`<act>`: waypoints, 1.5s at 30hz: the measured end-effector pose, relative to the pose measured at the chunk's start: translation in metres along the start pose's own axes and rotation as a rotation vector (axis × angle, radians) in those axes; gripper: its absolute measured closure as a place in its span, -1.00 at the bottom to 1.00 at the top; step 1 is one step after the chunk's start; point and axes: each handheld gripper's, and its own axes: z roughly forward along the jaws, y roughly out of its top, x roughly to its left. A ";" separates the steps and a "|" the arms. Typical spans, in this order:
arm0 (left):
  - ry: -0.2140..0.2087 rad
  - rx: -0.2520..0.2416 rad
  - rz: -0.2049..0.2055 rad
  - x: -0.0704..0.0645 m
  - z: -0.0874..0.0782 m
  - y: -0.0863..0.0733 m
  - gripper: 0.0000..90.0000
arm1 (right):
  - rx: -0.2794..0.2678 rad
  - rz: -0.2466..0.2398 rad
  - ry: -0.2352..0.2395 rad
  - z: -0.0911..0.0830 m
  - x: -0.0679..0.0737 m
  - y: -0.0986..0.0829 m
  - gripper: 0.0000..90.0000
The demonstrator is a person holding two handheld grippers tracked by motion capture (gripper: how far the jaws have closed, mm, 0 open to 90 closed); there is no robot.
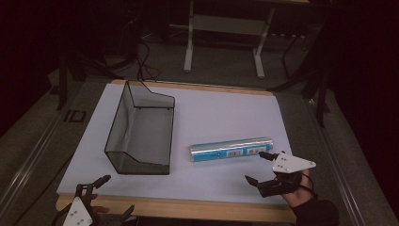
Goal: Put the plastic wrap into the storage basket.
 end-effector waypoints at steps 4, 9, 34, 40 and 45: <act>0.000 -0.001 -0.002 0.000 -0.001 0.000 -1.00 | 0.051 -0.027 0.008 0.008 -0.004 0.009 -0.79; -0.002 -0.004 -0.005 0.001 -0.001 0.000 -1.00 | 0.106 -0.074 0.025 0.017 -0.008 0.018 -0.79; 0.025 0.011 -0.011 0.000 0.001 -0.001 -1.00 | 0.515 -0.339 0.126 0.108 -0.033 0.046 -0.78; 0.037 0.008 -0.022 0.001 0.000 -0.002 -1.00 | 0.586 -0.425 0.129 0.126 -0.034 0.051 -0.78; 0.041 0.006 -0.027 0.001 -0.001 -0.002 -1.00 | 0.680 -0.472 0.155 0.145 -0.036 0.053 -0.78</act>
